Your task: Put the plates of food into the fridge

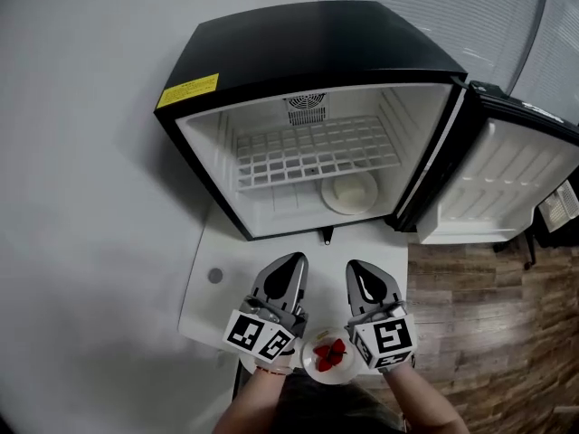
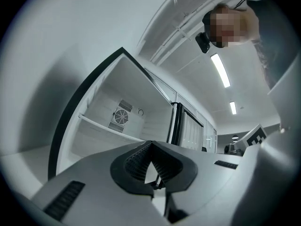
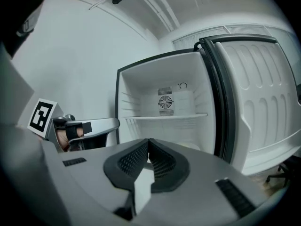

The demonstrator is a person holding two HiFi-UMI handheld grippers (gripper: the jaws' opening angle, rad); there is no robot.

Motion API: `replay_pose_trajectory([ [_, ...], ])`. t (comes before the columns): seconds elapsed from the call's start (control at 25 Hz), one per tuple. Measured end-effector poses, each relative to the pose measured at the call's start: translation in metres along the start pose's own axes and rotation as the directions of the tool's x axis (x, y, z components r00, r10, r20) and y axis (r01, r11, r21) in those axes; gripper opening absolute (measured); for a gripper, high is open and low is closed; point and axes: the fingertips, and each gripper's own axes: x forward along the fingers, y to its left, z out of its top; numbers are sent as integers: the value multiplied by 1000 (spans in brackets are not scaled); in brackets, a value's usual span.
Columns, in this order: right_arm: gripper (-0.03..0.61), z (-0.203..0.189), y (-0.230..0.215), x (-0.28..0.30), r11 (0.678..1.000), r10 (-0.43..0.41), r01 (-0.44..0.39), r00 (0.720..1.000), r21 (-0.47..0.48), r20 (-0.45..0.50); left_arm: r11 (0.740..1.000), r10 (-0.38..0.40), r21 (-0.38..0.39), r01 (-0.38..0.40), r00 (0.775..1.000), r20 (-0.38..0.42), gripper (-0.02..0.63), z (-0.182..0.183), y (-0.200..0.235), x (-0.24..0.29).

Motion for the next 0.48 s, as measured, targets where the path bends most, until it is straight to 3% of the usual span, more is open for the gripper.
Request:
replay_pose_trajectory([
  [0.28,7,0,17,-55,998,34,-34,999,-53,-5,999,26,36,-27,999,25,6,10,-33,-30],
  [0.48,8,-46,26,-115,1000,16,-13,994,23,-106,998,34,59,-35,999,11,6,-1,-66,-69],
])
